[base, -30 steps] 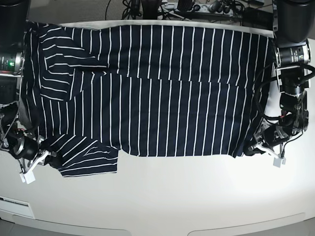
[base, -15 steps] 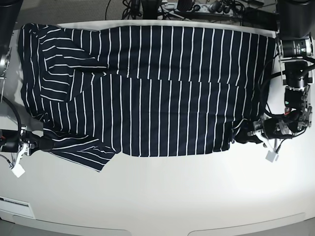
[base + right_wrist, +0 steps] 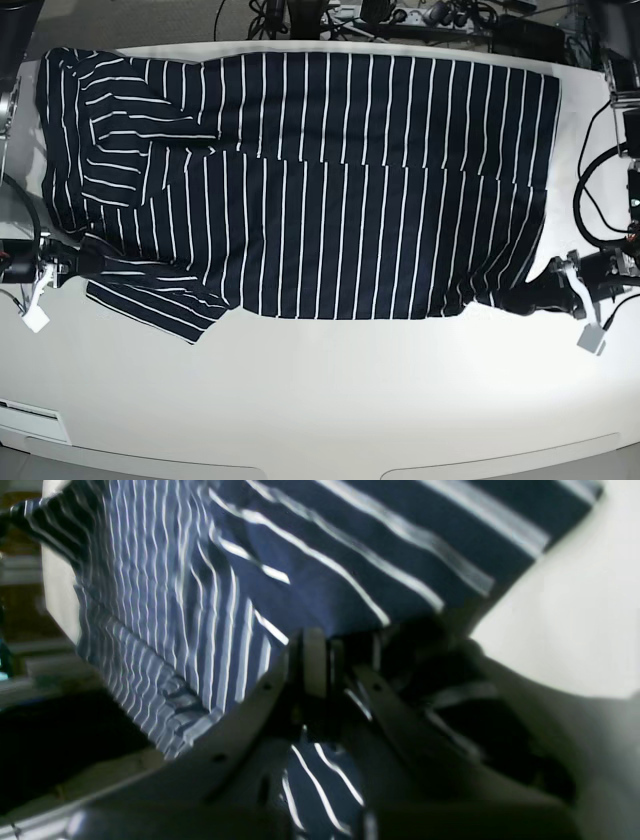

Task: Fold the T-shirt properly
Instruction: 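Lower both grippers and pinch the hem corners, then lift the hem and fold it toward the collar edge with both grippers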

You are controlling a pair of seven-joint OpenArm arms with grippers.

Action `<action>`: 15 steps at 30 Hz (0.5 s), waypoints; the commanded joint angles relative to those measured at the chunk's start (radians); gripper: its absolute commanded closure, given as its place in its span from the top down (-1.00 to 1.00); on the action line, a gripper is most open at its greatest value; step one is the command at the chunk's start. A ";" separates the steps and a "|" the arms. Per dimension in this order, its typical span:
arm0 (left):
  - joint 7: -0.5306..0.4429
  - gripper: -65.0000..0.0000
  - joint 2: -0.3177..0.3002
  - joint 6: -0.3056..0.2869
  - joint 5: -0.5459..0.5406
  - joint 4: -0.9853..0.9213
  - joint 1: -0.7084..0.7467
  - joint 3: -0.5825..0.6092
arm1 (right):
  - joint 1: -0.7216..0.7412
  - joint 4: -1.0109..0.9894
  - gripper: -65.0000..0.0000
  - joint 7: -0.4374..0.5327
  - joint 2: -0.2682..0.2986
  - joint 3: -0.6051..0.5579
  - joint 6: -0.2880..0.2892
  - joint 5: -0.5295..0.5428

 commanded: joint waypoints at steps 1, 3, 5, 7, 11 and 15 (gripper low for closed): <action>-0.019 -1.00 -0.031 -0.007 -0.021 0.027 -0.008 -0.009 | 0.010 0.055 -1.00 0.038 0.047 0.008 0.005 0.031; -0.043 -1.00 -0.056 -0.007 -0.014 0.041 0.026 -0.010 | -0.045 0.151 -1.00 0.098 0.075 0.008 0.005 0.031; -0.053 -1.00 -0.076 -0.007 -0.003 0.047 0.042 -0.010 | -0.098 0.255 -1.00 0.157 0.097 0.011 0.005 0.031; -0.054 -1.00 -0.088 -0.007 0.020 0.048 0.044 -0.010 | -0.143 0.354 -1.00 0.221 0.101 0.032 0.005 0.031; -0.065 -1.00 -0.112 -0.007 0.098 0.078 0.052 -0.010 | -0.257 0.549 -1.00 0.440 0.099 0.101 0.005 -0.214; -0.109 -1.00 -0.153 -0.007 0.119 0.145 0.098 -0.010 | -0.374 0.746 -1.00 0.577 0.100 0.188 0.005 -0.393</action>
